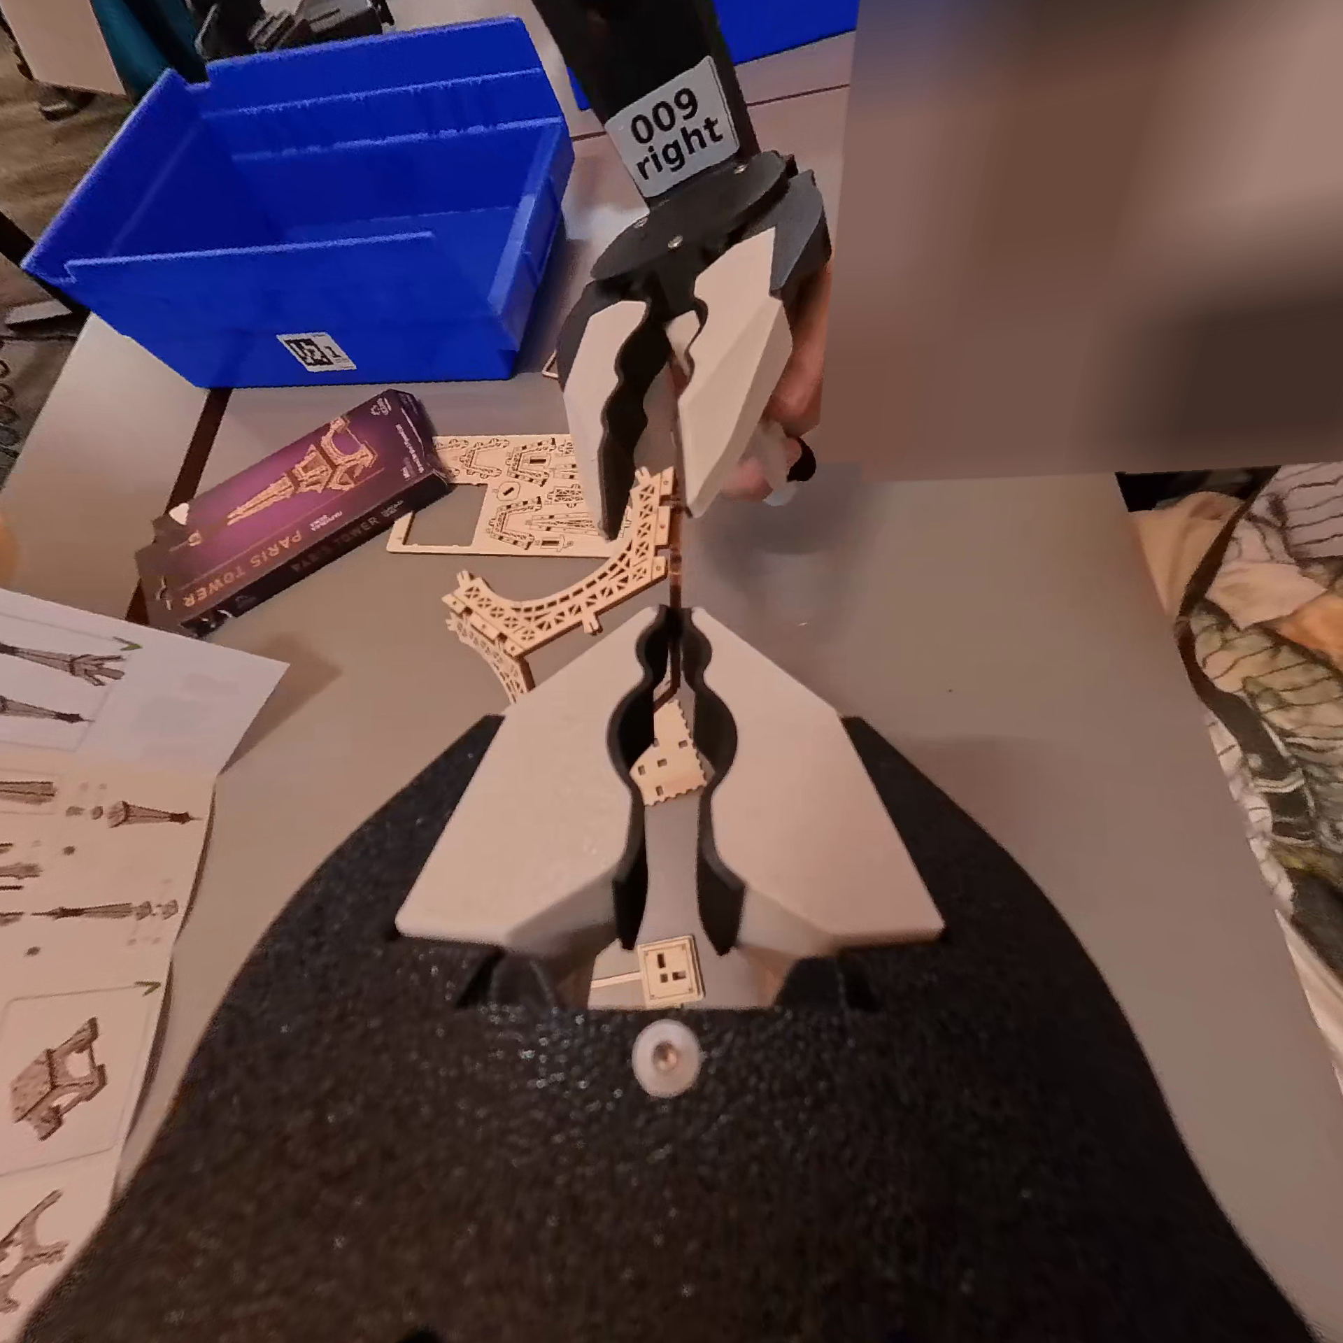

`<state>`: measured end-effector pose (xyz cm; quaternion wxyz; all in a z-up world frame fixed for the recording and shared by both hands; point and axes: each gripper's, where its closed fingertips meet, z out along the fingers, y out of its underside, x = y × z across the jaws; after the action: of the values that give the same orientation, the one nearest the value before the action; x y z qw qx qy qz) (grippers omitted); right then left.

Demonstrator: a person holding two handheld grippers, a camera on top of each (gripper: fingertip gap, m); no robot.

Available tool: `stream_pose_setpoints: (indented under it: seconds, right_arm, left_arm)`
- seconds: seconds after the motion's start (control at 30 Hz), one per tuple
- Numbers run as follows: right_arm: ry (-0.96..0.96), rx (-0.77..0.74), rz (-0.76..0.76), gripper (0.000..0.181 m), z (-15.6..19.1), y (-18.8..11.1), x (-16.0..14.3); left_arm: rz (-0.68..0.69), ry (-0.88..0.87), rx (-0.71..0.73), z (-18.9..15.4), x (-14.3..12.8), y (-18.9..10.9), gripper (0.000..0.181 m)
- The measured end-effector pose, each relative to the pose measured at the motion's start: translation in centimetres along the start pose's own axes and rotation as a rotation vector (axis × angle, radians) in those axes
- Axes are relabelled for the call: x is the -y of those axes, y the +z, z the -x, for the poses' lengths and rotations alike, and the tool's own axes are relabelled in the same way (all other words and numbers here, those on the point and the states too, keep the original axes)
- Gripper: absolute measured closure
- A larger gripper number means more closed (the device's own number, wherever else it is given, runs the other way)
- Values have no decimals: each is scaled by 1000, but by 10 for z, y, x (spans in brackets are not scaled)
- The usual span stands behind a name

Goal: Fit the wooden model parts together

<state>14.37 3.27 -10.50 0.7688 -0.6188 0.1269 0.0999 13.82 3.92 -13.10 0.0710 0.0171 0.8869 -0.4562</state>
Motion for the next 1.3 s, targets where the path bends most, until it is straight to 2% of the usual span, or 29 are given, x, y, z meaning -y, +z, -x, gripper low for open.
stream_pose_setpoints:
  seconds: [0.17, 0.4, 0.63, 0.87, 1.1, 1.23, 1.3]
  right_arm:
    - [-19, 31, -12, 170, 5, 0, 2]
    - [-176, -12, -9, 169, 8, 0, 5]
    - [-341, -46, 58, 170, 9, 2, -3]
    - [-317, -21, 29, 160, 14, 2, 0]
    - [-288, -12, 11, 172, 14, 0, 4]
    - [-304, -33, 35, 172, 11, 0, 1]
    - [-297, -44, 41, 163, 9, 1, 0]
  left_arm:
    - [7, 25, 22, -1, 2, -1, 181]
    - [11, 39, 20, -1, 2, -2, 181]
    - [21, 105, 41, -3, 3, -2, 181]
    - [36, 144, 63, -4, 4, -3, 181]
    - [54, 164, 71, -5, 3, -1, 181]
    - [77, 176, 86, -3, -1, -1, 181]
    - [74, 178, 88, -2, 0, -1, 181]
